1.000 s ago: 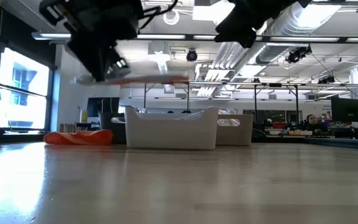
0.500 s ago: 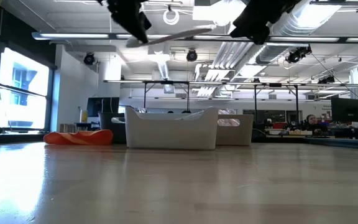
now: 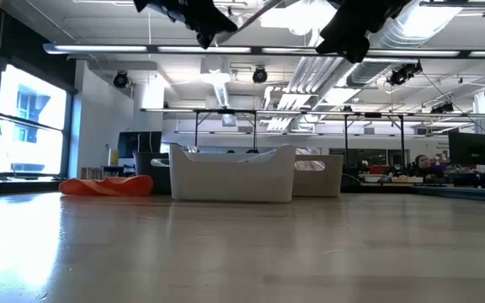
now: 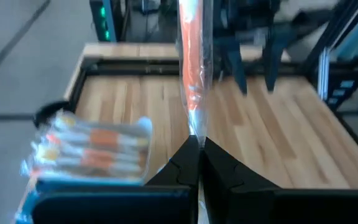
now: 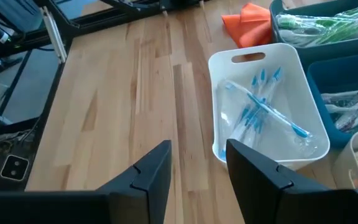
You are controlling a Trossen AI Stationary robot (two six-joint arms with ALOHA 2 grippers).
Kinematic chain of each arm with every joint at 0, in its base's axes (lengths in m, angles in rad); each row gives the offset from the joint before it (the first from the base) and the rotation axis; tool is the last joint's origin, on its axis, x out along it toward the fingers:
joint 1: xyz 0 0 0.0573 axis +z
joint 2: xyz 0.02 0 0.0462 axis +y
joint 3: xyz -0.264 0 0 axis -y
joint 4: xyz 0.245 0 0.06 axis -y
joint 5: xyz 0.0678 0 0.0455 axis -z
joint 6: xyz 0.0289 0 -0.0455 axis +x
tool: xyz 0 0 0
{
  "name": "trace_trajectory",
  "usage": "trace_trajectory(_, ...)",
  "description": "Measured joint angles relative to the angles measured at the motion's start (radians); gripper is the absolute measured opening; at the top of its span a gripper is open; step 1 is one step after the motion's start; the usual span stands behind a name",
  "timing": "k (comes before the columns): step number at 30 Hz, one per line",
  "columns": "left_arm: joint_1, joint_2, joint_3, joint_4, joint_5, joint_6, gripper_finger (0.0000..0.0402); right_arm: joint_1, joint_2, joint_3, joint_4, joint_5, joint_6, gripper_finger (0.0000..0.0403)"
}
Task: Pick & Place Toothbrushes
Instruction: Put the orange toothbrush into the gray bin
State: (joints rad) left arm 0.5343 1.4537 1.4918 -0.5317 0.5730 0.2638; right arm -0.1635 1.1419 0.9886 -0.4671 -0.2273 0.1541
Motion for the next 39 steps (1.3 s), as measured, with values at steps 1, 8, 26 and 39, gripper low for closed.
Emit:
trace_trajectory(1, 0.01, 0.005, 0.0, 0.025, 0.019, -0.007, 0.0, 0.0, 0.0, 0.0, 0.0, 0.011, 0.0, 0.0146)
trace_trajectory(8, 0.031, 0.067, 0.0, 0.12, 0.08, -0.032, 0.0, 0.0, 0.011, 0.0, 0.071, 0.141, -0.028, 0.0146)
trace_trajectory(26, 0.042, 0.152, 0.0, 0.301, 0.203, -0.029, 0.0, -0.039, 0.135, 0.001, 0.322, 0.279, 0.008, 0.0146)
trace_trajectory(39, 0.067, 0.152, 0.0, 0.29, 0.356, -0.034, 0.0, -0.128, 0.174, 0.0, 0.609, 0.281, -0.022, 0.0146)
